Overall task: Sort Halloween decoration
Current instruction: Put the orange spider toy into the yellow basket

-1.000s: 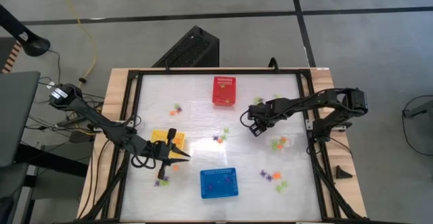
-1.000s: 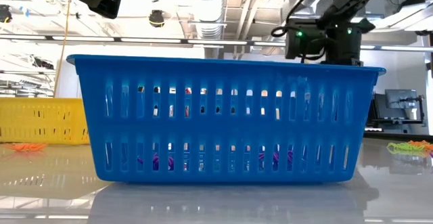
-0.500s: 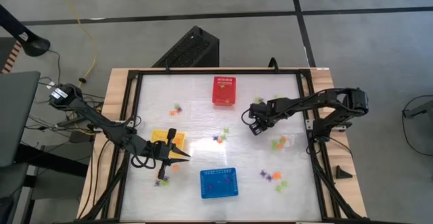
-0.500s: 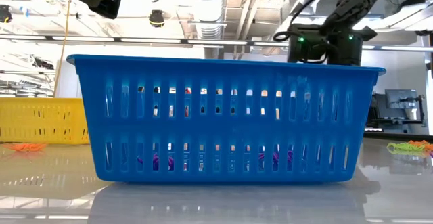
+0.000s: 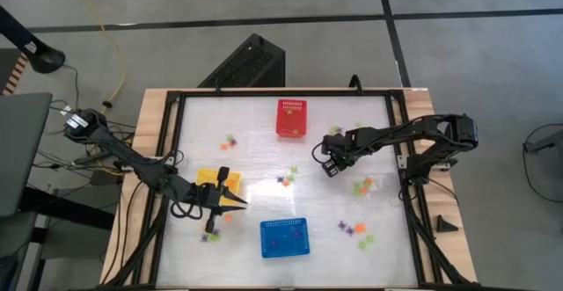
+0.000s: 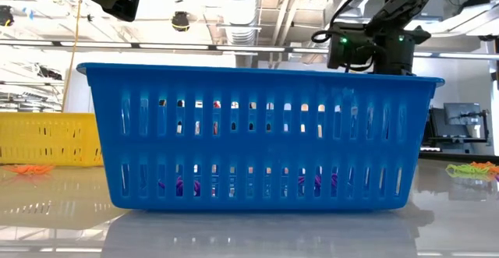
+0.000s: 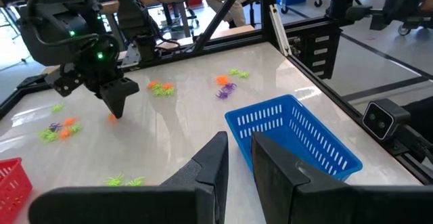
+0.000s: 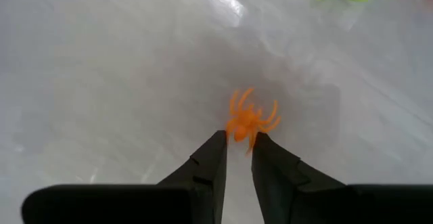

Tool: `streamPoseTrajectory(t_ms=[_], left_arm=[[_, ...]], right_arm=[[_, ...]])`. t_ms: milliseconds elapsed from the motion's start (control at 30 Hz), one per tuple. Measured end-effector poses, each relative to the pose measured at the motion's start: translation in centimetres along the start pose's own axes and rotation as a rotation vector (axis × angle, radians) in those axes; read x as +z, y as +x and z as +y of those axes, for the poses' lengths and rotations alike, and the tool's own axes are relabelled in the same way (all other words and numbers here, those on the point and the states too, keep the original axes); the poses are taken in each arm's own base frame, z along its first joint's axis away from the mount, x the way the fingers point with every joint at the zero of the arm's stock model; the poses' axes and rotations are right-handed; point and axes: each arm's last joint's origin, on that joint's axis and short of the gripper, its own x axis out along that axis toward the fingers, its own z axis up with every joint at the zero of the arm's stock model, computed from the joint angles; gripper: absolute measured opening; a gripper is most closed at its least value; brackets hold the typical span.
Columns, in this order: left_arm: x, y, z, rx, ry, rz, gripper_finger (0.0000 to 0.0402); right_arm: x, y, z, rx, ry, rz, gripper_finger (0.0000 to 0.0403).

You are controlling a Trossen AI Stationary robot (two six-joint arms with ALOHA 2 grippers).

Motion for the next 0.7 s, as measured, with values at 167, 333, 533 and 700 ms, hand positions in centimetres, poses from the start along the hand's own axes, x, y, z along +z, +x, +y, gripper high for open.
streamPoseTrajectory(t_ms=[167,333,533,700], left_arm=[[0.0,0.0,0.0,0.0,0.0,0.0,0.0055],[0.0,0.0,0.0,0.0,0.0,0.0,0.0055],[0.0,0.0,0.0,0.0,0.0,0.0,0.0055],[0.0,0.0,0.0,0.0,0.0,0.0,0.0055]], right_arm=[[-0.1,0.0,0.1,0.03,0.0,0.03,0.0097],[-0.2,0.0,0.7,0.076,-0.011,0.027,0.0097],[-0.1,-1.0,2.9,0.179,-0.062,-0.047,0.0097],[-0.1,-3.2,5.9,0.301,-0.135,-0.126,0.0097]])
